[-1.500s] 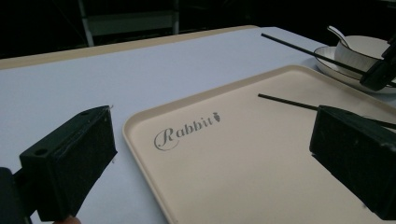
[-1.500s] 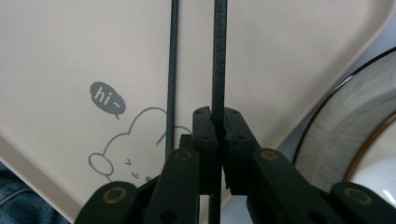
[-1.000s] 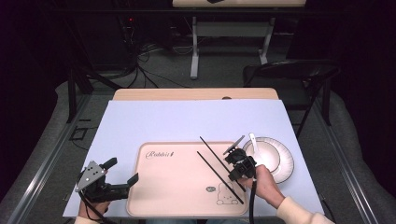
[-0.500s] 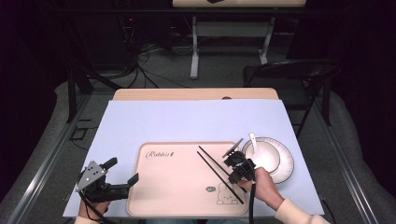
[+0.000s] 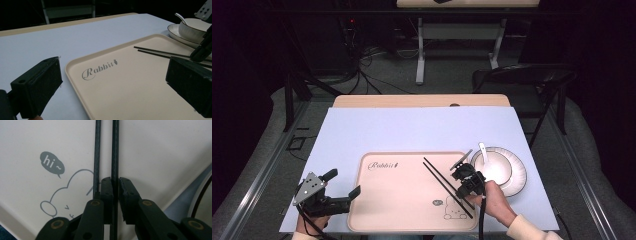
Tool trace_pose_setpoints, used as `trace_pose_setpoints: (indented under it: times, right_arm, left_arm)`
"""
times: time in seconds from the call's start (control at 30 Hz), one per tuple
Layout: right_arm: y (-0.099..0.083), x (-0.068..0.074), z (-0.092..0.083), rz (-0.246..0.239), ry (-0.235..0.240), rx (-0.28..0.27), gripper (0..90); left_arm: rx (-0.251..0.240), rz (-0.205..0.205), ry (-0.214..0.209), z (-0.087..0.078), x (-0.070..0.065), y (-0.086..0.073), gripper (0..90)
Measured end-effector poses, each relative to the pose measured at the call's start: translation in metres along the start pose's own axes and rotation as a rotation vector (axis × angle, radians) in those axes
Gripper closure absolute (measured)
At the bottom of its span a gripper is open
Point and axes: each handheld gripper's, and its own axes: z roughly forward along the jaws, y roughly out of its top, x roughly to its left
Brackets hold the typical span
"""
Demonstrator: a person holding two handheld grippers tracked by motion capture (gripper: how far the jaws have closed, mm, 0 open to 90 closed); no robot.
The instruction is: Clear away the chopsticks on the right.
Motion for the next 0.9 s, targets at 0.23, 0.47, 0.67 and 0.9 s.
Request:
trace_pose_setpoints:
  times: [0.23, 0.47, 0.67, 0.9]
  right_arm:
    - [-0.002, 0.002, -0.006, -0.038, -0.013, -0.047, 63.3]
    - [-0.006, 0.004, -0.022, -0.110, -0.049, -0.163, 37.9]
    - [-0.013, 0.001, -0.036, -0.156, -0.080, -0.282, 18.5]
    - [-0.028, -0.008, -0.053, -0.189, -0.117, -0.422, 8.2]
  left_arm:
    - [0.000, -0.002, 0.000, 0.000, 0.000, 0.000, 0.1]
    - [0.000, 0.000, 0.000, 0.000, 0.000, 0.000, 0.1]
    - [0.002, 0.002, -0.001, 0.000, 0.000, 0.000, 0.1]
    - [0.001, 0.002, -0.001, 0.000, 0.000, 0.000, 0.1]
